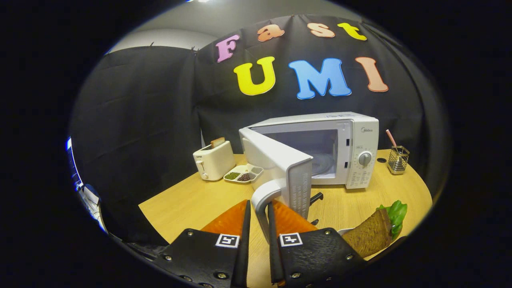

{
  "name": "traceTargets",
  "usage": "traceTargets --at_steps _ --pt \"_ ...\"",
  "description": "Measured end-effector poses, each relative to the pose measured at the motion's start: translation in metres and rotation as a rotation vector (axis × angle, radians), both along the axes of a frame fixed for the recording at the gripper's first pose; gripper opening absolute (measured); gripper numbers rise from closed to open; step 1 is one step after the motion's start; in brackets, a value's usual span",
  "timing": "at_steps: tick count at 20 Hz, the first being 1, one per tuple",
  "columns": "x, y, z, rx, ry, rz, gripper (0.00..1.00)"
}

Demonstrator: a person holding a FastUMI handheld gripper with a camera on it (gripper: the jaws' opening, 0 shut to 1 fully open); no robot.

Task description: Open the microwave, put the food inside, and close the microwave door.

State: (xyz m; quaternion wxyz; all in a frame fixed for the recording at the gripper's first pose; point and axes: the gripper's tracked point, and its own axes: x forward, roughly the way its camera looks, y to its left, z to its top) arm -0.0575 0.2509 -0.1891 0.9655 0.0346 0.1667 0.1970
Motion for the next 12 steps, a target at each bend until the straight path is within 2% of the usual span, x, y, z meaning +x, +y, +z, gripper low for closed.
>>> traceTargets --at_steps 5,12 --pt "-0.019 0.031 -0.002 -0.014 0.003 0.061 0.22" --pt "-0.034 0.067 -0.006 -0.027 0.004 0.071 0.23"
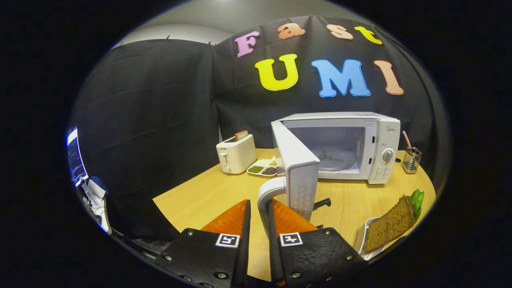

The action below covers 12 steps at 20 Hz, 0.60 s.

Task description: Open the microwave, put the food inside, and close the microwave door.

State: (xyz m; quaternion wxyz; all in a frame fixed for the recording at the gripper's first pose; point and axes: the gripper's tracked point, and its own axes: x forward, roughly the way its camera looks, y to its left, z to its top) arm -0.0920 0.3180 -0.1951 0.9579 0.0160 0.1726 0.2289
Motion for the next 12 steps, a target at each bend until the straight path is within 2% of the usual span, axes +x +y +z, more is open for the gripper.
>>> traceTargets --at_steps 4,12 --pt "-0.009 0.027 0.0 0.04 0.024 0.019 0.22" --pt "-0.021 0.096 -0.001 0.051 0.036 0.141 0.22"
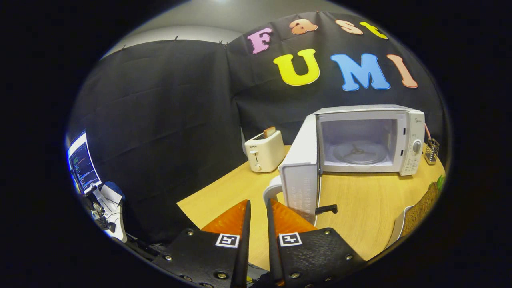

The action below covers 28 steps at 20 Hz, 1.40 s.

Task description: Open the microwave, put the food inside, and close the microwave door.

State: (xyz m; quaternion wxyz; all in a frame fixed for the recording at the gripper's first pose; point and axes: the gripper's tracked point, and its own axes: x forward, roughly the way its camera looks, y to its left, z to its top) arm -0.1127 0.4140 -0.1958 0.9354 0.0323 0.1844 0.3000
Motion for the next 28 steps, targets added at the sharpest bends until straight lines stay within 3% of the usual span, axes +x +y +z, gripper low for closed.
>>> traceTargets --at_steps 6,14,15,17,20,23,25,28 --pt "0.002 0.053 0.009 -0.025 -0.084 0.11 0.15" --pt "-0.007 0.094 0.008 0.015 -0.056 0.242 0.26" --pt "-0.011 0.096 0.011 0.035 -0.05 0.259 0.3" --pt "-0.017 0.087 0.026 0.05 -0.076 0.261 0.54" --pt "-0.037 0.064 0.058 0.089 -0.136 0.263 0.64" --pt "-0.043 0.027 0.087 0.112 -0.224 0.222 0.96" --pt "-0.044 0.001 0.105 0.138 -0.262 0.192 0.96" --pt "-0.026 -0.056 0.127 0.158 -0.323 0.079 0.96"
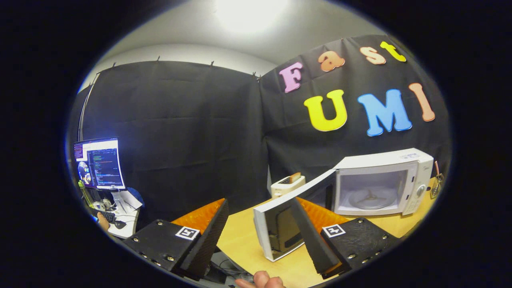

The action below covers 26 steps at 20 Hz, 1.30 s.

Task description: Open the microwave, put the food inside, and close the microwave door.

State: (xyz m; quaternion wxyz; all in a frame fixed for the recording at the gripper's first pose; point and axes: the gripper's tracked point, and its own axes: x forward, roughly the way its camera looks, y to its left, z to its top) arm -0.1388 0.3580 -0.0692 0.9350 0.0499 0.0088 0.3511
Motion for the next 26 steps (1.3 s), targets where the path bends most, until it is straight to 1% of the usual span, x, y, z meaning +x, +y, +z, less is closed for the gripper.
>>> traceTargets --at_steps 2,6,9,12,15,16,19,21,24,25,26 --pt "0.015 -0.042 0.01 0.02 -0.034 -0.099 0.96" --pt "0.039 -0.123 0.015 0.019 -0.079 -0.287 0.96" --pt "0.052 -0.191 0.001 0.006 -0.082 -0.434 0.96" --pt "0.055 -0.246 -0.02 0.012 -0.033 -0.546 0.96" --pt "0.055 -0.294 -0.038 0.007 -0.031 -0.658 0.96" --pt "0.053 -0.304 -0.043 0.011 -0.031 -0.683 0.96" --pt "0.049 -0.319 -0.062 0.032 -0.004 -0.704 0.96" --pt "0.052 -0.324 -0.082 0.039 0.032 -0.706 0.96" --pt "0.051 -0.324 -0.119 0.011 0.11 -0.7 0.95" --pt "0.05 -0.323 -0.128 0.009 0.13 -0.696 0.93" --pt "0.049 -0.323 -0.135 0.009 0.149 -0.696 0.93"
